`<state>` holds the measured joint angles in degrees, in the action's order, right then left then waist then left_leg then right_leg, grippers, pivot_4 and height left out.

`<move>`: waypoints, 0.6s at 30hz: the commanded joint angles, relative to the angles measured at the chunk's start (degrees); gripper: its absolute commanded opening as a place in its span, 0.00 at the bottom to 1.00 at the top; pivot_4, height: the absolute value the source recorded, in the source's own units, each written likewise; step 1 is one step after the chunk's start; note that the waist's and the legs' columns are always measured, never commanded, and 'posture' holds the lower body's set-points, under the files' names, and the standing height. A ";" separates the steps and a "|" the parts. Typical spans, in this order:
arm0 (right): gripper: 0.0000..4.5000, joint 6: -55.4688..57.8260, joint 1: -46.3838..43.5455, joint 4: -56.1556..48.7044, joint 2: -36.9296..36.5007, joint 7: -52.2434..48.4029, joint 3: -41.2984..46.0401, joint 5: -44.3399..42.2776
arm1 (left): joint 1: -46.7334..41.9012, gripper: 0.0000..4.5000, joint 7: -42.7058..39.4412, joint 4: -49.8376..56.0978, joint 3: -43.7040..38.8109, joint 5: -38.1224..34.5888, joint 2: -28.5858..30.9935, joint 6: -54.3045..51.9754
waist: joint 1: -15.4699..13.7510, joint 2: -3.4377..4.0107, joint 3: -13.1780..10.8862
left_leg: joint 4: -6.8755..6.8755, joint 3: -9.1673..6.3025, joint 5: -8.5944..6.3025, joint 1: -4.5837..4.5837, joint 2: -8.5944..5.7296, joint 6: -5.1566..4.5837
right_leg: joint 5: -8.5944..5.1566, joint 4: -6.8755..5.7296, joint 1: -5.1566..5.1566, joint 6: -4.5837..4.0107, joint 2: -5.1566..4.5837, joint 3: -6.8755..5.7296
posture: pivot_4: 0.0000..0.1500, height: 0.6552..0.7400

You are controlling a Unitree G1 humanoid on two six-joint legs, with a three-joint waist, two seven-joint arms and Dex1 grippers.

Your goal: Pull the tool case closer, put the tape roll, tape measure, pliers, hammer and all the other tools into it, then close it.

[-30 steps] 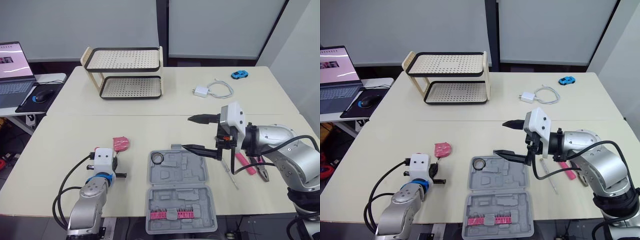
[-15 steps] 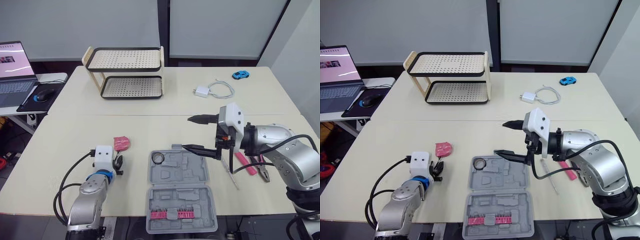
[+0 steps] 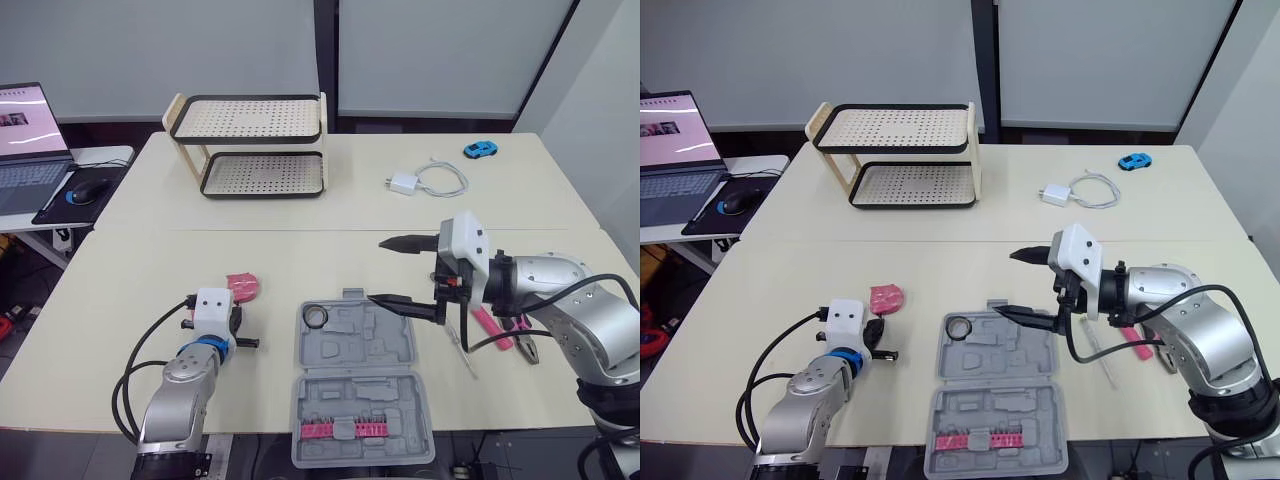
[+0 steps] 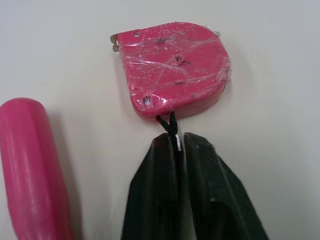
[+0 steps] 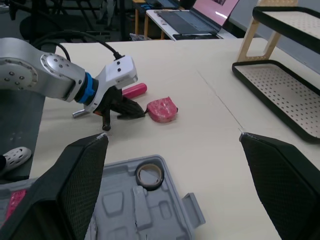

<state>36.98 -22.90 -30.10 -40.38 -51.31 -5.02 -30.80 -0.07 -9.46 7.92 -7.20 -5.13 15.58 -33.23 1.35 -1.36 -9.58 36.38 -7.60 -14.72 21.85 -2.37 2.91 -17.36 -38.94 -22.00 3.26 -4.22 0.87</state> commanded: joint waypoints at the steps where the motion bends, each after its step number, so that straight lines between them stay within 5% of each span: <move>1: 1.00 -1.05 -0.16 -2.43 -0.97 -0.70 2.17 -1.13 | 0.27 0.01 0.75 -0.94 -1.40 0.28 0.45 -0.37 | 0.02 0.00 0.00 | 0.00 0.00 0.00 0.00 0.00 0.00 | 0.00 0.00 0.00 0.00 0.01 -0.01 | 1.00 1.00; 10: 1.00 -0.85 0.39 -3.47 -0.77 -0.94 2.01 -1.58 | 3.36 0.01 -8.15 3.96 4.29 -1.82 3.72 -0.92 | 0.02 0.00 0.00 | 0.00 -0.01 0.00 0.01 0.01 0.00 | 0.00 0.01 0.00 0.00 0.00 0.00 | 1.00 1.00; 18: 1.00 -2.78 1.93 -6.10 -3.36 -4.95 -1.62 0.23 | 11.00 0.01 -24.92 10.14 11.61 -3.36 17.14 0.18 | 0.11 0.08 0.00 | -0.07 -0.03 -0.01 0.00 0.06 0.00 | -0.01 0.08 0.00 -0.01 -0.04 0.05 | 1.00 1.00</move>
<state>36.03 -20.89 -33.76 -42.87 -54.81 -6.37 -30.62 9.27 -30.63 17.30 2.08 -7.63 31.48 -32.80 1.46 -1.29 -9.58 36.30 -7.64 -14.74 21.85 -2.29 2.91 -17.37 -38.86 -22.01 3.25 -4.29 0.93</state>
